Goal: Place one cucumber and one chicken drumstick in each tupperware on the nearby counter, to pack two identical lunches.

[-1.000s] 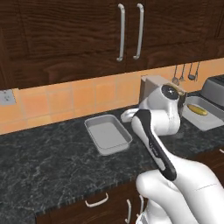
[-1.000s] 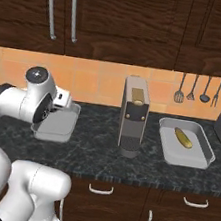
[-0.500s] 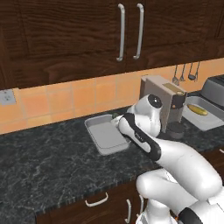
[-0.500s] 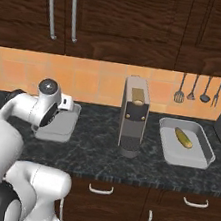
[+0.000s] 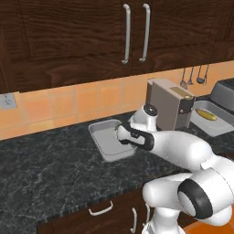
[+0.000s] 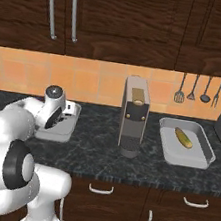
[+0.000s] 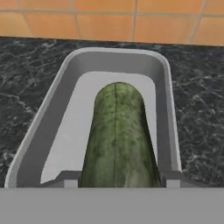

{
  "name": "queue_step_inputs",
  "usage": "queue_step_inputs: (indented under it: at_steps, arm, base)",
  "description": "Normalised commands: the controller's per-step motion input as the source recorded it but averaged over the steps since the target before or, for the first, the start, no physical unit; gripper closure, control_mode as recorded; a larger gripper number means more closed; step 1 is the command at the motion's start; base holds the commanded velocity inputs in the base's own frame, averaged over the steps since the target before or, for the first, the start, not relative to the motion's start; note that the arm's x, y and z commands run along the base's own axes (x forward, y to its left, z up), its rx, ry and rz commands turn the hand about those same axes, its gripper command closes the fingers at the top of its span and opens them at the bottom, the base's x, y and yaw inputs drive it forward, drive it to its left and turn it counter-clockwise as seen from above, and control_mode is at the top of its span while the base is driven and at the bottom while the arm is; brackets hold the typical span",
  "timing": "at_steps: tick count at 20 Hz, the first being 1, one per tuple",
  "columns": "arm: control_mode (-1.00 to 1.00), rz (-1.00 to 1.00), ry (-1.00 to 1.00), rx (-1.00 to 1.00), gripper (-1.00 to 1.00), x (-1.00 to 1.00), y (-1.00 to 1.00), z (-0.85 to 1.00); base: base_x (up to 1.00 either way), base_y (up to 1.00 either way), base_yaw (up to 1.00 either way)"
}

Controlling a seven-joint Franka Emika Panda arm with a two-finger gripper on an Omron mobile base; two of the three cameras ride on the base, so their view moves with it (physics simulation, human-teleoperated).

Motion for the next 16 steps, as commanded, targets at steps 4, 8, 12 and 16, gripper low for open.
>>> queue_step_inputs:
  at_steps: [4, 8, 12, 16]
  arm:
    - [-1.0, 0.1, -0.24, -0.1, 1.0, 0.31, 0.15, -0.3]
    - [-1.0, 0.09, 0.0, -0.06, 1.0, 0.18, 0.18, -0.59]
    - [-1.0, 0.03, 0.0, 0.0, 1.0, 0.29, 0.01, -0.16]
    - [-1.0, 0.0, 0.0, 0.0, -1.0, 0.33, 0.0, -0.02]
  base:
    - [0.0, 0.0, 0.0]
    - [0.0, 0.0, 0.0]
    - [0.0, 0.0, 0.0]
    - [0.0, 0.0, 0.0]
